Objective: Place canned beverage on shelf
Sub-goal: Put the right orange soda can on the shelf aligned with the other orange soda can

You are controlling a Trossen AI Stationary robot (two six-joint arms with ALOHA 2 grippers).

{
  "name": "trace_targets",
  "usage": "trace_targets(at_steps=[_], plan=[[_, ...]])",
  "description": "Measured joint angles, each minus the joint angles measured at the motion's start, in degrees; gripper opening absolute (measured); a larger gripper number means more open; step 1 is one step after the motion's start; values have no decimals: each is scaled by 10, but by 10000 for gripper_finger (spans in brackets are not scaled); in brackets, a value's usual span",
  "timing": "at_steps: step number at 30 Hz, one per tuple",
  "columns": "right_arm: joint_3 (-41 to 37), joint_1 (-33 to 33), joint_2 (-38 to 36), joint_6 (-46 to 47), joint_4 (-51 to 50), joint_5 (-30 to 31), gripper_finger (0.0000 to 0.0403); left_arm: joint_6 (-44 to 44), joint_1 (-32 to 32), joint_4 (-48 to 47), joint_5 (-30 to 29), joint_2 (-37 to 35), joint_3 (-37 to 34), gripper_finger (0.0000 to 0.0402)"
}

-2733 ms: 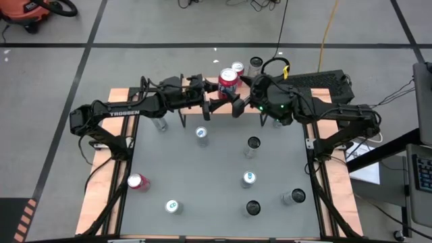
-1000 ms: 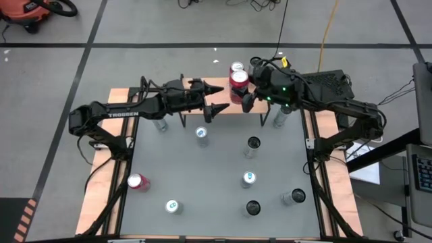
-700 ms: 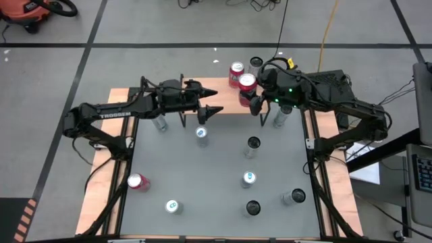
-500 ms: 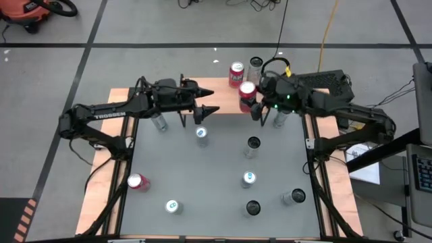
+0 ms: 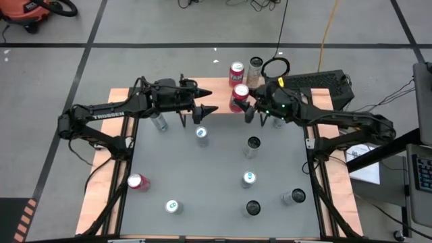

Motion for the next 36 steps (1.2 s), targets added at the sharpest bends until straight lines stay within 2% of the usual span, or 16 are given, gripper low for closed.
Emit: trace_targets(at_steps=[6, 16, 36], plan=[[0, -15, 30, -57, 16, 0, 260, 0, -1, 0, -8, 0, 0, 392], [0, -35, 71, -65, 54, 1, 260, 1, -3, 0, -29, 0, 0, 392], [0, -76, 80, -86, 52, -3, 261, 4, -3, -1, -29, 0, 0, 392]])
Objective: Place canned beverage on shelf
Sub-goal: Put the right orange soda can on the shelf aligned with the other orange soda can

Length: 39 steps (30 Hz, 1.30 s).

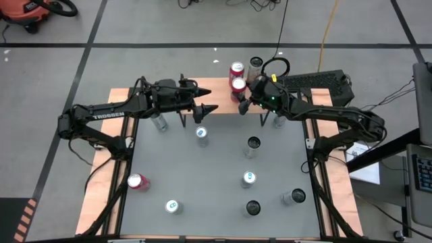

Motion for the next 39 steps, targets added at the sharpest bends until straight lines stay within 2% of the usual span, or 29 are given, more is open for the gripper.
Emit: trace_targets(at_steps=[17, 29, 39], plan=[[0, -1, 28, 15, 5, 3, 263, 0, 0, -4, 0, 0, 0, 393], [0, -9, 28, 24, 4, 4, 310, -5, 0, -7, 1, 0, 0, 393], [1, -9, 23, 23, 35, 5, 315, -5, 0, -24, 5, 0, 0, 393]])
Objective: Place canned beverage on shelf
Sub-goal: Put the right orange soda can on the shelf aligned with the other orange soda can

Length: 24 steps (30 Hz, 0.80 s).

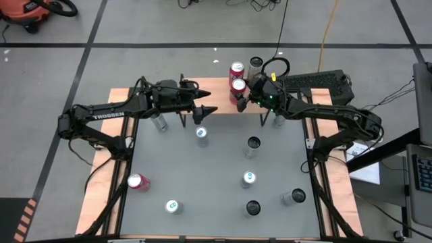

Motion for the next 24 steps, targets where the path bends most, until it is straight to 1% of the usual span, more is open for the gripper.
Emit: trace_targets(at_steps=[7, 11, 15, 18, 21, 24], plan=[[9, 0, -36, -11, -6, 40, 315, -2, 0, 0, 1, 0, 0, 393], [33, 6, -68, -7, -18, 40, 315, 0, 0, 0, 1, 0, 0, 393], [49, 24, -104, 20, -80, 6, 315, 0, 0, -1, 1, 0, 0, 393], [50, 45, -121, 68, -157, -9, 307, 0, 0, -1, 1, 0, 0, 393], [50, 68, -120, 125, -228, -20, 286, 0, 0, -1, 1, 0, 0, 393], [50, 82, -112, 144, -255, -21, 256, 1, 0, -1, 1, 0, 0, 393]])
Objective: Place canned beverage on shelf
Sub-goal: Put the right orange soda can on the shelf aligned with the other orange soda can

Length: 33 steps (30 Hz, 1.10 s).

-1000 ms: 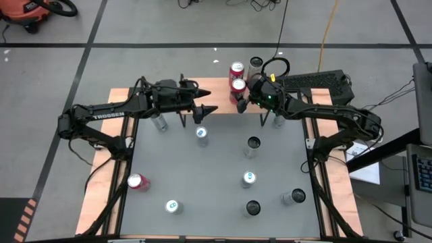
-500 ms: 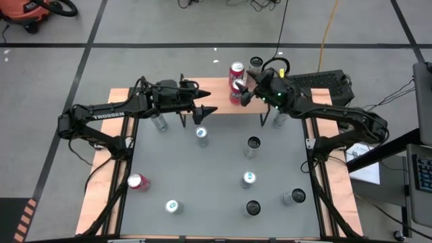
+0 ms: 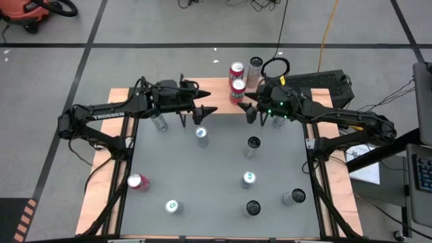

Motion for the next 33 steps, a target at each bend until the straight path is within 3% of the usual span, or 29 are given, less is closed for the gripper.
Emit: trace_targets(at_steps=[10, 19, 24, 33], plan=[[0, 4, 53, -3, -16, 48, 134, 4, 0, -3, 0, 0, 0, 393], [-1, 4, 92, -7, -19, 51, 38, 1, 0, -6, 0, 0, 0, 393], [-1, 2, 108, -2, -16, 79, 5, 1, 0, -6, 0, 0, 0, 393], [-1, -19, 108, -9, 18, 77, 1, 1, 0, -8, 0, 0, 0, 393]])
